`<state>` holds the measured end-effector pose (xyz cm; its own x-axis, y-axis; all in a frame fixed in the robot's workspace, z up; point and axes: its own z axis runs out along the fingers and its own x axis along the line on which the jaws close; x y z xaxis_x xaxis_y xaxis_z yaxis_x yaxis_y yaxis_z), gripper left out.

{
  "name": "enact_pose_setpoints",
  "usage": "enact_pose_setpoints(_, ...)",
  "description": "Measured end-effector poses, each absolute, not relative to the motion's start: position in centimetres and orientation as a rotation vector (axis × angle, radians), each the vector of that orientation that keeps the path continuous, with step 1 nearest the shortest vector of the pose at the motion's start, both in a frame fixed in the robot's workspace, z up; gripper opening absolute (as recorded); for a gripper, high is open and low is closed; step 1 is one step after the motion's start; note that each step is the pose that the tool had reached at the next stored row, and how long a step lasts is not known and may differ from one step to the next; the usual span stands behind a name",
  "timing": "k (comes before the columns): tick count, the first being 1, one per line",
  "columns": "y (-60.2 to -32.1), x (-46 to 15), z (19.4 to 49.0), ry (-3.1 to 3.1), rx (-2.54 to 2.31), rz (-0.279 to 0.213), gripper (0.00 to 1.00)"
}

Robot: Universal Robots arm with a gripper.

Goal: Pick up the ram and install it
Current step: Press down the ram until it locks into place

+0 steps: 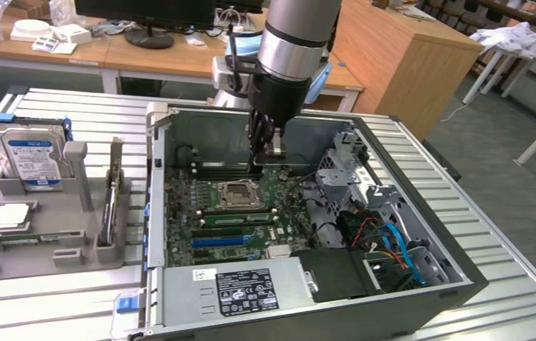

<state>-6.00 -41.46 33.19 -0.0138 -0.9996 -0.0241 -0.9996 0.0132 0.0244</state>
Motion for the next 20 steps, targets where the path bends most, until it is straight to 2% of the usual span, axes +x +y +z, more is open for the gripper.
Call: enact_pose_setpoints(20,-41.46,-6.00,33.17,2.523,-1.862,0.053,0.11)
